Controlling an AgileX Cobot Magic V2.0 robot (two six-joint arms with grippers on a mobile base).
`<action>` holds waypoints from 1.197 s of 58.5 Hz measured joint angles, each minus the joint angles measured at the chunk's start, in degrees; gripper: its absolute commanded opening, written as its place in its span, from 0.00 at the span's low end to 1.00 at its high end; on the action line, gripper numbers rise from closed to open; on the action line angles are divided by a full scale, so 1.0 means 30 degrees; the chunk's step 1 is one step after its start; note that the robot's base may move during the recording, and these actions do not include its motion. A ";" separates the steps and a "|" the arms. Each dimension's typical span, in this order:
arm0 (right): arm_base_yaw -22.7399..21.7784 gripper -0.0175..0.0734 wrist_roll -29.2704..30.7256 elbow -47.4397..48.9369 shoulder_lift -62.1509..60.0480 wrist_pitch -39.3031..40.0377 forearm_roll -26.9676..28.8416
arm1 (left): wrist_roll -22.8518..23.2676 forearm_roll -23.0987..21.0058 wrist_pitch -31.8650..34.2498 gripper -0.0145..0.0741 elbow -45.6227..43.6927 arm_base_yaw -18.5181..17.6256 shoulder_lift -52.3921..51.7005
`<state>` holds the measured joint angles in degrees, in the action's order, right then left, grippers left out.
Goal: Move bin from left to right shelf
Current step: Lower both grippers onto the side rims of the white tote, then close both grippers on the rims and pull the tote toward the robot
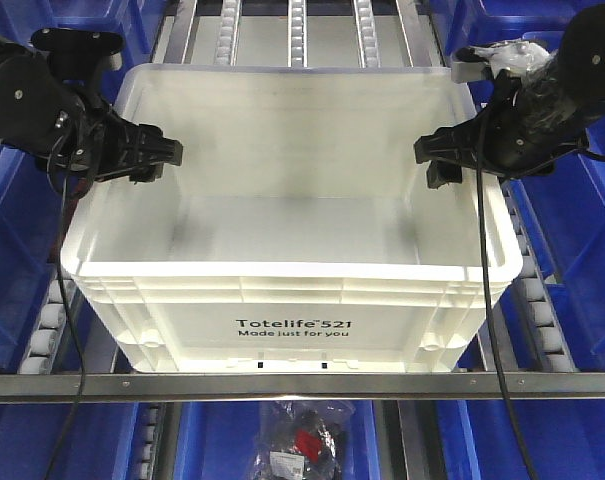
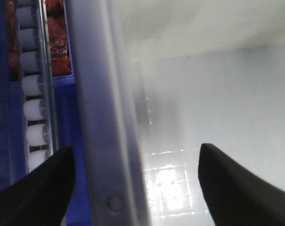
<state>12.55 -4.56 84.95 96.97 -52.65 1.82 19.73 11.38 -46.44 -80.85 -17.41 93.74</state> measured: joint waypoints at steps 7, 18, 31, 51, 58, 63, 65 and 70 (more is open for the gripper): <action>0.0000 0.70 0.0000 0.0000 0.0180 0.0027 0.0000 | 0.0015 0.0000 0.0000 0.73 0.0000 0.0064 0.0233; 0.0000 0.57 0.0020 0.0000 0.0516 0.0065 -0.0025 | 0.0042 -0.0117 -0.0016 0.53 -0.0021 0.0064 0.0756; 0.0000 0.22 0.0232 0.0000 0.0687 0.0111 -0.0050 | 0.0666 -0.0184 0.0081 0.16 -0.0123 0.0126 0.0950; 0.0000 0.18 0.0288 -0.0020 0.0300 0.0149 -0.0008 | 0.0715 -0.0133 -0.0430 0.15 -0.0160 0.0126 0.0950; 0.0053 0.19 0.0217 0.0001 -0.0432 0.0169 0.0240 | 0.0762 -0.0204 -0.0488 0.15 -0.0211 0.0126 0.0950; 0.0053 0.19 -0.0285 0.0002 -0.0716 -0.0016 0.0429 | 0.0807 -0.0204 -0.0732 0.15 -0.0245 0.0126 0.0931; 0.0053 0.19 -0.0301 0.0002 -0.0736 0.0005 0.0445 | 0.0807 -0.0204 -0.0756 0.15 -0.0247 0.0126 0.0931; 0.0053 0.19 -0.0301 0.0002 -0.0736 0.0006 0.0468 | 0.0807 -0.0204 -0.0892 0.15 -0.0247 0.0126 0.0931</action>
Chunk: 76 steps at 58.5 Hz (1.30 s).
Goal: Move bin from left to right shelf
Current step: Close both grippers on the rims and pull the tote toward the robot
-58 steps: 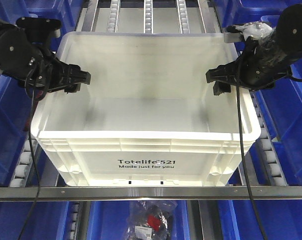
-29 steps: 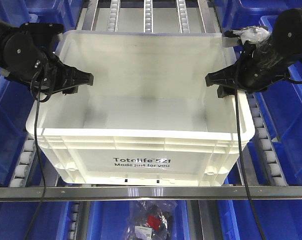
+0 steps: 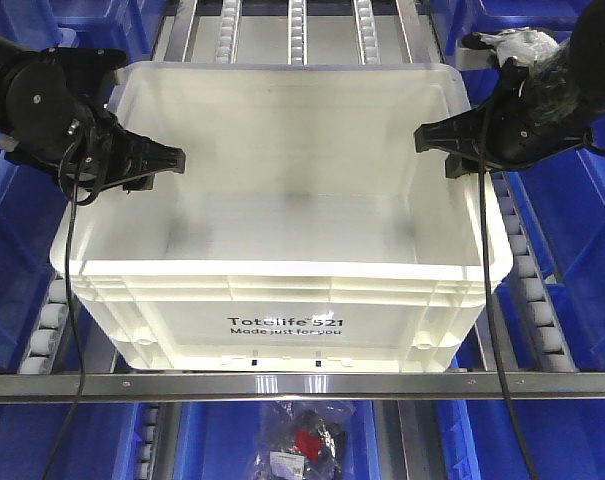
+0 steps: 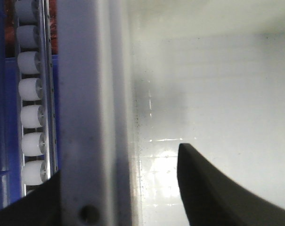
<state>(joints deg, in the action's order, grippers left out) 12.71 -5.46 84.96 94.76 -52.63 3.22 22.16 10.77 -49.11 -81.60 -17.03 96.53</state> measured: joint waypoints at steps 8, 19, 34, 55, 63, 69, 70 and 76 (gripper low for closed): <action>0.0000 0.19 0.0000 0.0000 0.0023 -0.0039 0.0093 | 0.0000 -0.0251 -0.0327 0.16 -0.0062 0.0000 -0.0136; 0.0000 0.19 0.0095 0.0000 0.0093 -0.0356 0.0175 | -0.0438 -0.0923 -0.1301 0.16 0.0117 0.0102 -0.1006; -0.0040 0.20 -0.0791 -0.0020 -0.0515 -0.1024 -0.0124 | -0.0356 -0.1653 -0.1310 0.16 0.0429 0.0068 -0.2992; 0.0025 0.21 -0.0941 -0.0020 -0.2925 -0.2070 -0.0114 | -0.0297 -0.2405 -0.2124 0.16 0.0432 0.0068 -0.5308; 0.0151 0.21 -0.1215 -0.0020 -0.3315 -0.2927 -0.0429 | -0.0297 -0.2640 -0.2822 0.16 0.0432 0.0030 -0.5512; 0.0537 0.21 -0.1864 -0.0037 -0.3354 -0.3646 -0.1073 | -0.0280 -0.2828 -0.3420 0.16 0.0469 -0.0037 -0.5512; 0.0634 0.21 -0.2062 -0.0037 -0.3354 -0.3732 -0.1213 | -0.0280 -0.2828 -0.3525 0.16 0.0469 -0.0077 -0.5512; 0.1822 0.21 -0.3262 -0.0037 -0.3385 -0.4208 -0.2606 | -0.0280 -0.2443 -0.4322 0.16 0.0469 -0.0416 -0.5512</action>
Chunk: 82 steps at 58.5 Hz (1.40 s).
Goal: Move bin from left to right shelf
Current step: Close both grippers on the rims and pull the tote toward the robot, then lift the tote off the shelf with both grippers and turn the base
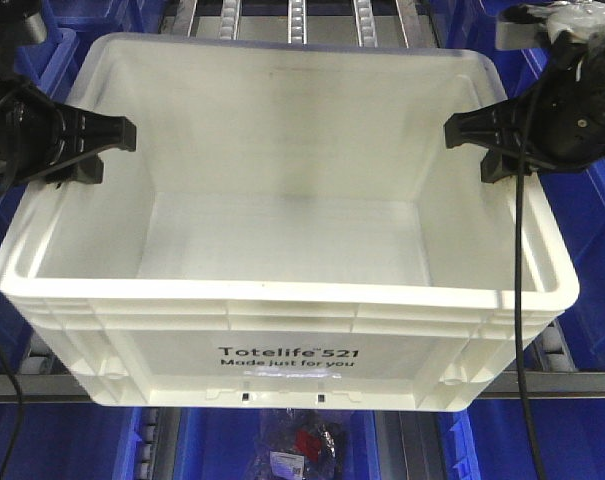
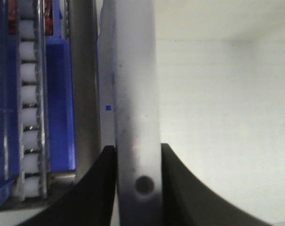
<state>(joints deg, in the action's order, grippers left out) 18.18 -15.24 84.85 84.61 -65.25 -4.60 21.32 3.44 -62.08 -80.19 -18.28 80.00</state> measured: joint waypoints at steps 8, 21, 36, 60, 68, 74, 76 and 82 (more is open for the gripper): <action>0.1083 0.21 -0.1417 -0.0023 -0.0251 -0.0304 -0.1192 | 0.0134 0.0826 -0.0868 0.16 0.0021 -0.0447 -0.0023; 0.1176 0.21 -0.1590 -0.0050 -0.1105 -0.1171 -0.1494 | 0.1038 0.1213 -0.1321 0.16 0.0021 -0.1276 -0.0546; 0.1239 0.21 -0.1469 -0.0065 -0.1436 -0.1730 -0.1393 | 0.1218 0.1232 -0.1789 0.16 0.0021 -0.1480 -0.0914; 0.1298 0.21 -0.1521 -0.0065 -0.1436 -0.2490 -0.1223 | 0.1218 0.1071 -0.2054 0.16 0.0021 -0.1480 -0.0914; 0.1298 0.21 -0.1521 -0.0065 -0.1436 -0.2489 -0.1223 | 0.1218 0.1071 -0.2054 0.16 0.0021 -0.1480 -0.0914; 0.1298 0.21 -0.1530 -0.0065 -0.1436 -0.2489 -0.1223 | 0.1218 0.1091 -0.2054 0.16 0.0021 -0.1480 -0.0914; 0.1298 0.21 -0.1530 -0.0065 -0.1436 -0.2489 -0.1203 | 0.1218 0.1092 -0.2054 0.16 0.0036 -0.1480 -0.0914; 0.1298 0.21 -0.1544 -0.0065 -0.1436 -0.2469 -0.1206 | 0.1218 0.1106 -0.2054 0.16 0.0036 -0.1480 -0.0914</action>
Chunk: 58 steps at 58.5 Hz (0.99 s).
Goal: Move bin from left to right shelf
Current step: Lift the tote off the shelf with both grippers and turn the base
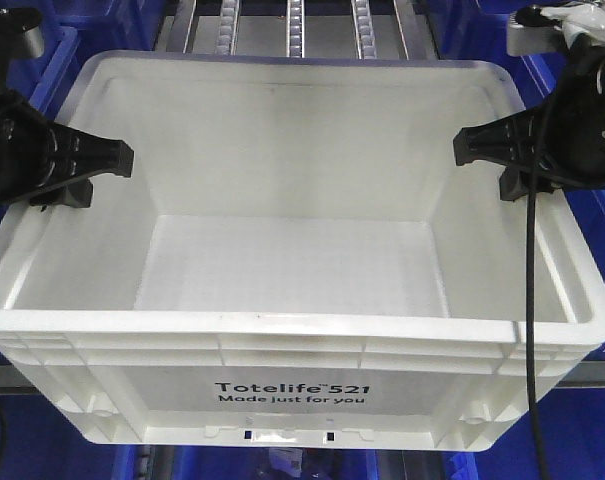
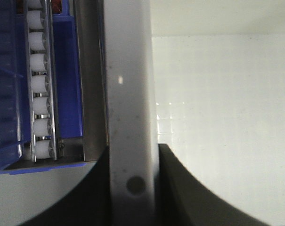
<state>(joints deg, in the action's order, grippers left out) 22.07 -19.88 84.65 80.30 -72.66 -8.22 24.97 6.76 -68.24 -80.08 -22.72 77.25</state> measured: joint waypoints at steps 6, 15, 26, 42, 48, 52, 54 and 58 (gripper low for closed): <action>0.0000 0.21 0.0000 0.0000 0.0000 0.0000 0.0000 | 0.0000 0.0009 0.0000 0.16 0.0000 0.0000 0.0000; 0.0000 0.21 -0.0007 0.0000 0.0000 -0.0035 0.0000 | 0.0000 -0.0014 0.0000 0.16 0.0000 0.0000 0.0000; 0.0000 0.21 -0.0022 0.0000 0.0000 -0.0100 0.0000 | 0.0000 -0.0014 0.0000 0.16 0.0000 0.0000 0.0000; 0.0000 0.21 -0.0029 0.0000 0.0000 -0.0177 0.0048 | 0.0000 -0.0037 -0.0018 0.16 0.0000 0.0000 0.0000; 0.0000 0.21 -0.0029 0.0000 0.0000 -0.0177 0.0048 | 0.0000 -0.0037 -0.0018 0.16 0.0000 0.0000 -0.0023; 0.0000 0.21 -0.0029 0.0000 0.0000 -0.0199 0.0069 | 0.0000 -0.0037 -0.0021 0.16 0.0000 0.0000 -0.0023; 0.0000 0.21 -0.0029 0.0000 0.0000 -0.0199 0.0069 | 0.0000 -0.0037 -0.0021 0.16 0.0000 0.0000 -0.0023; 0.0000 0.21 -0.0029 0.0000 0.0000 -0.0199 0.0069 | 0.0000 -0.0037 -0.0021 0.16 0.0000 0.0000 -0.0023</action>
<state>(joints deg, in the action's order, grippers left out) 22.07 -19.96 84.65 80.30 -73.26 -8.01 24.97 6.65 -68.30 -80.08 -22.72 77.18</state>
